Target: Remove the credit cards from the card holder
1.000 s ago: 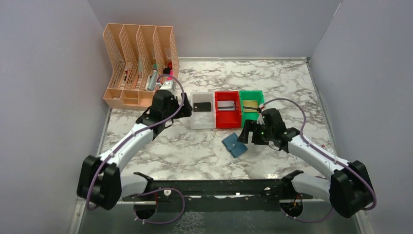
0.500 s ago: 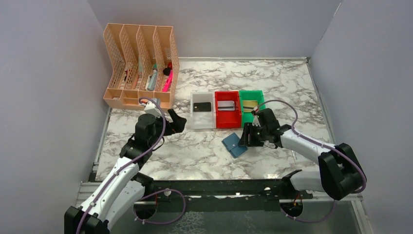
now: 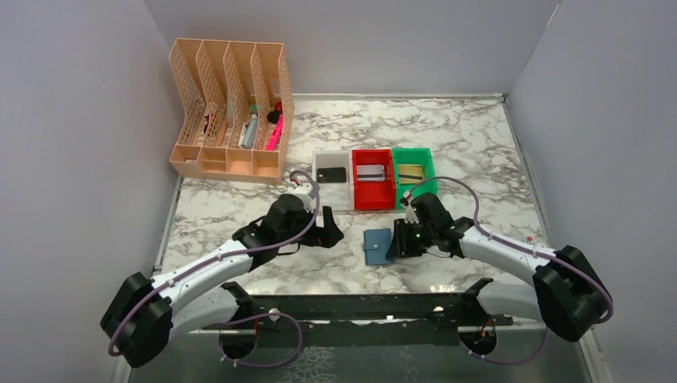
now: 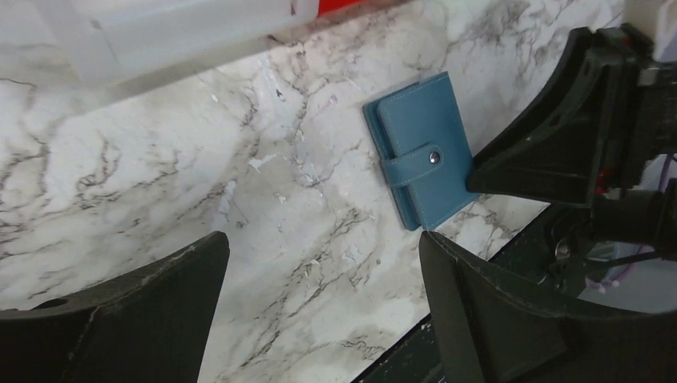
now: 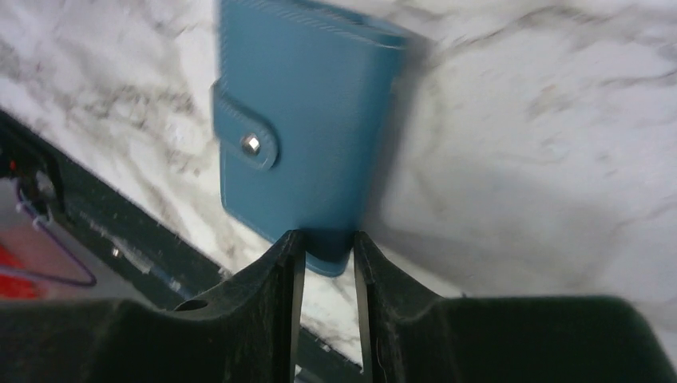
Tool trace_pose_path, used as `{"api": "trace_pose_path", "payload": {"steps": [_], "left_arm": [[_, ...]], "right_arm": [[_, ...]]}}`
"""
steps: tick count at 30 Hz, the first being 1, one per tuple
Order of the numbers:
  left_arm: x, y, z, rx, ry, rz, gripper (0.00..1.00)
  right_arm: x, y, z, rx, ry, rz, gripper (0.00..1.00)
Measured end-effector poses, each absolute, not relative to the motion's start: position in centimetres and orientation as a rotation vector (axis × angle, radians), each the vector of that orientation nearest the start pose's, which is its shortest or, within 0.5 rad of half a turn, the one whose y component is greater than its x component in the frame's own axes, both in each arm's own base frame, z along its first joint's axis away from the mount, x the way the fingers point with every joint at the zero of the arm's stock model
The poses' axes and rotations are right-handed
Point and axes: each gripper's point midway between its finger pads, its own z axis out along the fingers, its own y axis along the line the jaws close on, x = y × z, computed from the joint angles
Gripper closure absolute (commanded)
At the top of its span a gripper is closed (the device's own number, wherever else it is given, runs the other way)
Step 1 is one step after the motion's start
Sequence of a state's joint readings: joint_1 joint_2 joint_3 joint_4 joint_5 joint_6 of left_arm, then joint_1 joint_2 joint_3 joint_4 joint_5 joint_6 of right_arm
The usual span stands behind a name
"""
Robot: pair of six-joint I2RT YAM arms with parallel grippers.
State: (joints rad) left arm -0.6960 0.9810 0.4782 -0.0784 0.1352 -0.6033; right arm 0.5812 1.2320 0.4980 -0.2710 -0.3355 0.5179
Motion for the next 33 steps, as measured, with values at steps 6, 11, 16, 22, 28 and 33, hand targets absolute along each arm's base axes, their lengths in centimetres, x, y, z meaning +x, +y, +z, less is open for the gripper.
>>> {"api": "trace_pose_path", "payload": {"steps": [6, 11, 16, 22, 28, 33], "left_arm": [[18.3, -25.2, 8.0, 0.302, 2.354, -0.835, 0.12], [18.3, -27.0, 8.5, 0.347, 2.346, -0.834, 0.13], [18.4, -28.1, 8.7, 0.375, 2.337, -0.841, 0.17], [18.1, -29.8, 8.0, 0.448, 2.364, -0.828, 0.23], [17.4, -32.8, 7.9, 0.539, 2.366, -0.814, 0.24], [18.6, -34.3, 7.4, 0.549, 2.374, -0.735, 0.22]], "right_arm": [[14.8, 21.7, 5.8, -0.253, 2.607, 0.907, 0.40], [17.2, 19.8, 7.1, -0.081, 2.532, 0.747, 0.23], [19.2, 18.1, 6.6, 0.097, 2.508, 0.585, 0.38], [19.3, 17.1, 4.3, 0.293, 2.566, 0.494, 0.45], [18.5, 17.0, 2.7, 0.430, 2.574, 0.531, 0.46], [18.7, 17.0, 2.7, 0.459, 2.539, 0.555, 0.46]]}}
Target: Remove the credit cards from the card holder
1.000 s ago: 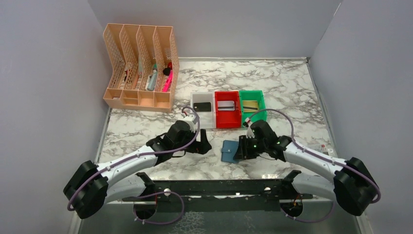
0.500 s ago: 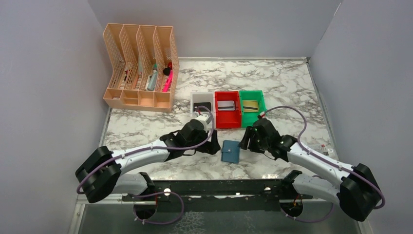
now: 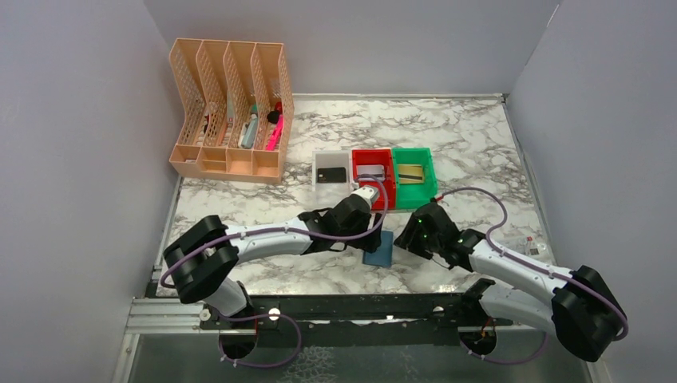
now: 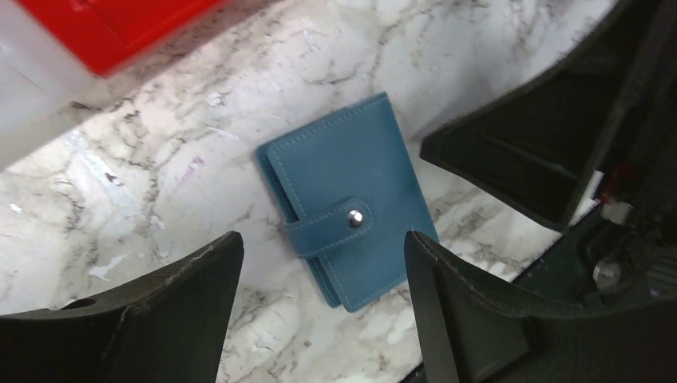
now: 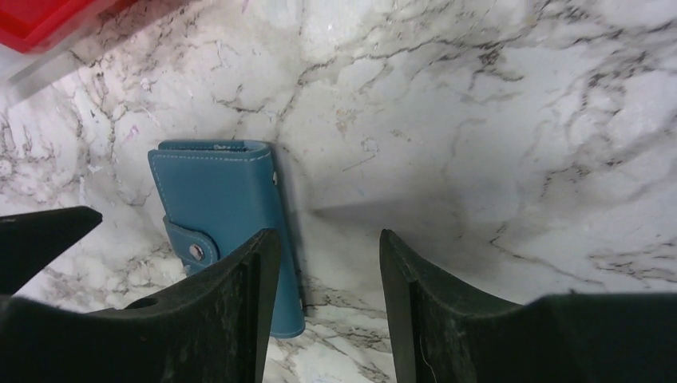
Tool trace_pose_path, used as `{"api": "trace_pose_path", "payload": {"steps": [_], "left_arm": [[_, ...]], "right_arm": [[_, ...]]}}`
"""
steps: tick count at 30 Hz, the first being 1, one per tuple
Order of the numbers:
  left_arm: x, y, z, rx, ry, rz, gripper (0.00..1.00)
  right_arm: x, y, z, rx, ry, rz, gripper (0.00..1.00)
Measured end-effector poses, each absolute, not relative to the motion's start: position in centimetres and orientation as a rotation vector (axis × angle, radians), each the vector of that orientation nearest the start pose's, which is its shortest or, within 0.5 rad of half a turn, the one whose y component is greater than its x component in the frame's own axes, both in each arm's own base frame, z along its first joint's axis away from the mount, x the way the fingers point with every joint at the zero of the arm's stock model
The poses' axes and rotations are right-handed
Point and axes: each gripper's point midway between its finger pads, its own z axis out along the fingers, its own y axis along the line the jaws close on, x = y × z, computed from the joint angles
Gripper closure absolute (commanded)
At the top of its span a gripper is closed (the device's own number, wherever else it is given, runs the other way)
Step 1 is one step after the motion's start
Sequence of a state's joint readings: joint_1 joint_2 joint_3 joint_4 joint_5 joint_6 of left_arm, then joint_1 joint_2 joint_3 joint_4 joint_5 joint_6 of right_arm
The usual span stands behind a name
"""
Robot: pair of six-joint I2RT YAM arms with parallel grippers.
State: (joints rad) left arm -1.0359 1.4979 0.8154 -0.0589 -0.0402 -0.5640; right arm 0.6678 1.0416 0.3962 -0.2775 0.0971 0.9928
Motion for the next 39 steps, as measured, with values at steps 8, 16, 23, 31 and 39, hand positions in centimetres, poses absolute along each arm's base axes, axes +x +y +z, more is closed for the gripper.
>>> {"api": "trace_pose_path", "payload": {"steps": [8, 16, 23, 31, 39], "left_arm": [[22.3, -34.0, 6.5, 0.526, 2.368, -0.488, 0.18], [25.7, -32.3, 5.4, 0.485, 2.378, -0.357, 0.18], [25.8, -31.8, 5.0, 0.483, 2.394, -0.335, 0.18], [25.2, -32.3, 4.9, 0.504, 2.410, -0.386, 0.17], [23.7, -32.2, 4.7, 0.532, 2.427, -0.457, 0.17]], "right_arm": [[23.4, 15.5, 6.1, 0.414, 2.420, 0.407, 0.37], [30.7, 10.5, 10.4, 0.481, 2.292, 0.280, 0.18], [33.9, 7.3, 10.5, 0.479, 2.304, 0.228, 0.05], [34.4, 10.1, 8.0, 0.331, 2.426, 0.387, 0.05], [34.2, 12.9, 8.8, 0.161, 2.430, 0.589, 0.05]]}}
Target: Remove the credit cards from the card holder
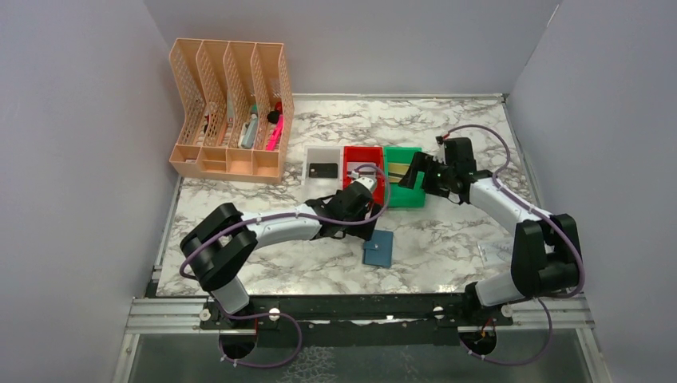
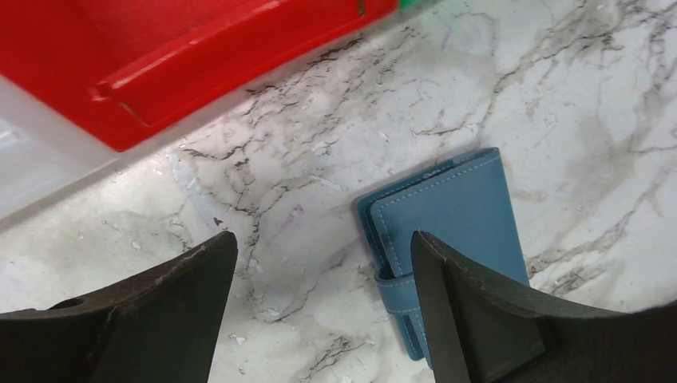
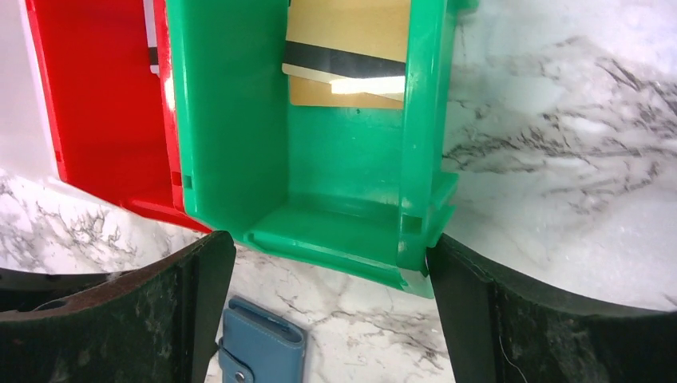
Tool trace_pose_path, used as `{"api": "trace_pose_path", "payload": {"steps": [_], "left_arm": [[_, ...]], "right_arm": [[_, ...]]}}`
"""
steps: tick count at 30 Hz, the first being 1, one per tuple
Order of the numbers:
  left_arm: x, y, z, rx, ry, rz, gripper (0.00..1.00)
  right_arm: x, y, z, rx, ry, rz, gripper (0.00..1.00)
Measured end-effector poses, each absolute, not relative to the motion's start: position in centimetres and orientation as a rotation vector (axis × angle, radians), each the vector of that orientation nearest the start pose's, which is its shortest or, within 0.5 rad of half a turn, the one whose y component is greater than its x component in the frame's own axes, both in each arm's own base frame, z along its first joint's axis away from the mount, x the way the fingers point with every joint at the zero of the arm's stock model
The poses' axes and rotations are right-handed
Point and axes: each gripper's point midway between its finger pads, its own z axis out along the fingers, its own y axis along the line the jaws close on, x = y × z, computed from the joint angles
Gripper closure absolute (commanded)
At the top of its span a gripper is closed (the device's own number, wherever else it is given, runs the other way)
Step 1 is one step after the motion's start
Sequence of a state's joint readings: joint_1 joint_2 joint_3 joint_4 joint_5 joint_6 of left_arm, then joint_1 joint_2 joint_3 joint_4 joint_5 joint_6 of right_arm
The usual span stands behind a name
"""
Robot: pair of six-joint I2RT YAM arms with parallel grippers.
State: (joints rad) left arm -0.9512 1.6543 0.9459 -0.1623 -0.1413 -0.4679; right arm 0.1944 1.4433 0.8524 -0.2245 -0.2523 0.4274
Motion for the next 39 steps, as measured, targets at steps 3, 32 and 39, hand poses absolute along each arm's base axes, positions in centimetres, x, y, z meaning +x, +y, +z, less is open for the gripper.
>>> {"api": "trace_pose_path", "payload": {"steps": [3, 32, 39], "left_arm": [[23.4, -32.6, 5.2, 0.545, 2.421, -0.502, 0.17], [17.3, -37.1, 5.2, 0.819, 2.420, -0.457, 0.41], [17.8, -37.1, 3.9, 0.830, 2.420, -0.330, 0.54]], "right_arm": [[34.9, 13.3, 9.0, 0.129, 2.441, 0.600, 0.05], [21.6, 14.7, 6.1, 0.308, 2.520, 0.932, 0.23], [20.9, 15.9, 5.9, 0.315, 2.514, 1.053, 0.25]]}}
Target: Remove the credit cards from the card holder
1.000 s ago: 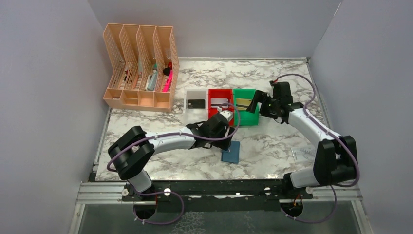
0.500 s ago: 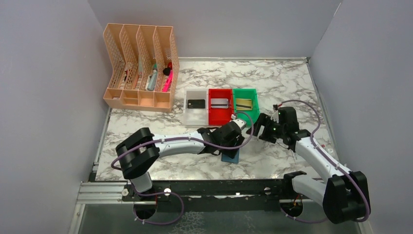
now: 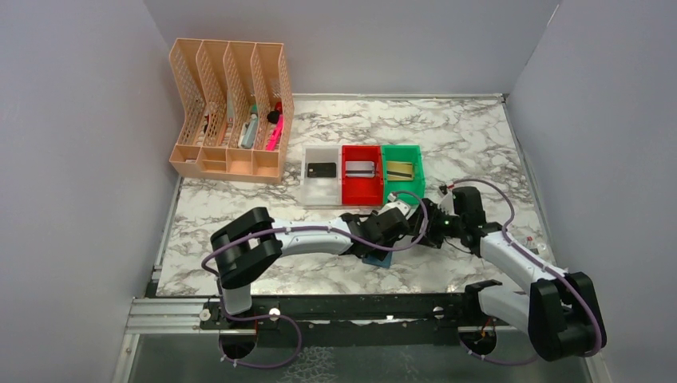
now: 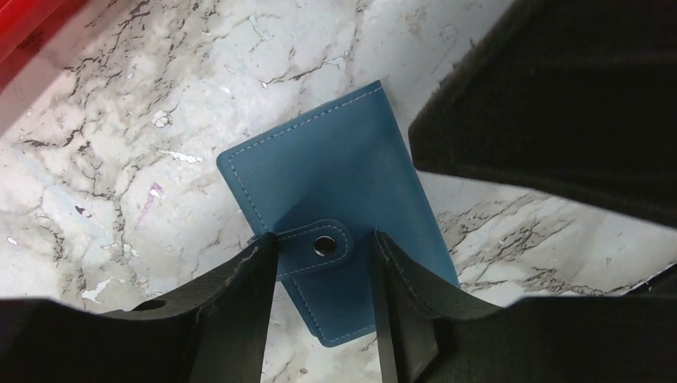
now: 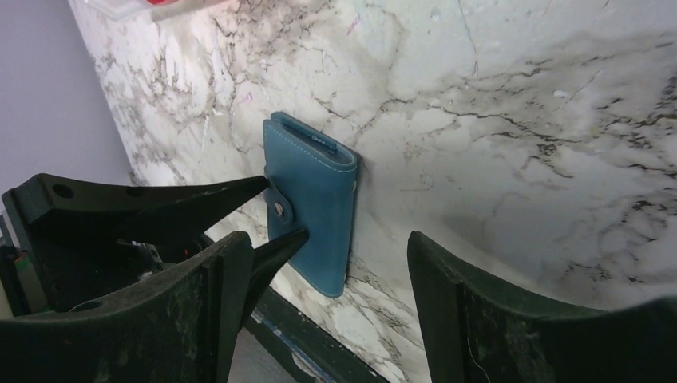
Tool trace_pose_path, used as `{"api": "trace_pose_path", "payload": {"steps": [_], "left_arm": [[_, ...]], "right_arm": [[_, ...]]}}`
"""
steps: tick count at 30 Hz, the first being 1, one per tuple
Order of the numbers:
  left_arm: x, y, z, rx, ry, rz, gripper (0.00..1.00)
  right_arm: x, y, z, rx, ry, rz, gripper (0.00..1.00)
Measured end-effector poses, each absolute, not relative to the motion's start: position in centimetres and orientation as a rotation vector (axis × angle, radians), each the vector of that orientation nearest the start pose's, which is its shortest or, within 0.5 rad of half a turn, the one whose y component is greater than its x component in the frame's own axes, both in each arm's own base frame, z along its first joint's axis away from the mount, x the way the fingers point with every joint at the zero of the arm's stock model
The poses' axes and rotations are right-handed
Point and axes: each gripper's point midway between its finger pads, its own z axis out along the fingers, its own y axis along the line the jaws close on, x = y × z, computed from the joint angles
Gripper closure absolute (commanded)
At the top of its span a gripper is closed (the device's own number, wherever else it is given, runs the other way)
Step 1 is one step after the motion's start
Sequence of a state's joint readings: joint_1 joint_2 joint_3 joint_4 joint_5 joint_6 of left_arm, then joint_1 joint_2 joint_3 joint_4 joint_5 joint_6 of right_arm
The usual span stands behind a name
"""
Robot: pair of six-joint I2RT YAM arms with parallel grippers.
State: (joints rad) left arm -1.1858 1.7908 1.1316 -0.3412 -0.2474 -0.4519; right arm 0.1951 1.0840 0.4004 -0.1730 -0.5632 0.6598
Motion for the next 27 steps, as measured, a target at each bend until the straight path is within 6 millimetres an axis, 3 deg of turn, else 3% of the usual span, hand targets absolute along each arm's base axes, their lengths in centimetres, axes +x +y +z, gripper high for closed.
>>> {"api": "trace_pose_path", "payload": {"steps": [12, 23, 27], "left_arm": [[18.4, -36.9, 3.8, 0.783, 2.399, -0.262, 0.82], [18.4, -37.0, 3.9, 0.751, 2.399, -0.268, 0.87], [18.4, -37.0, 4.0, 0.730, 2.399, -0.278, 0.78]], "right_arm": [[19.0, 17.1, 4.4, 0.348, 2.561, 1.205, 0.31], [18.8, 17.3, 4.3, 0.334, 2.564, 1.233, 0.30], [18.6, 17.3, 4.1, 0.314, 2.571, 1.226, 0.29]]}}
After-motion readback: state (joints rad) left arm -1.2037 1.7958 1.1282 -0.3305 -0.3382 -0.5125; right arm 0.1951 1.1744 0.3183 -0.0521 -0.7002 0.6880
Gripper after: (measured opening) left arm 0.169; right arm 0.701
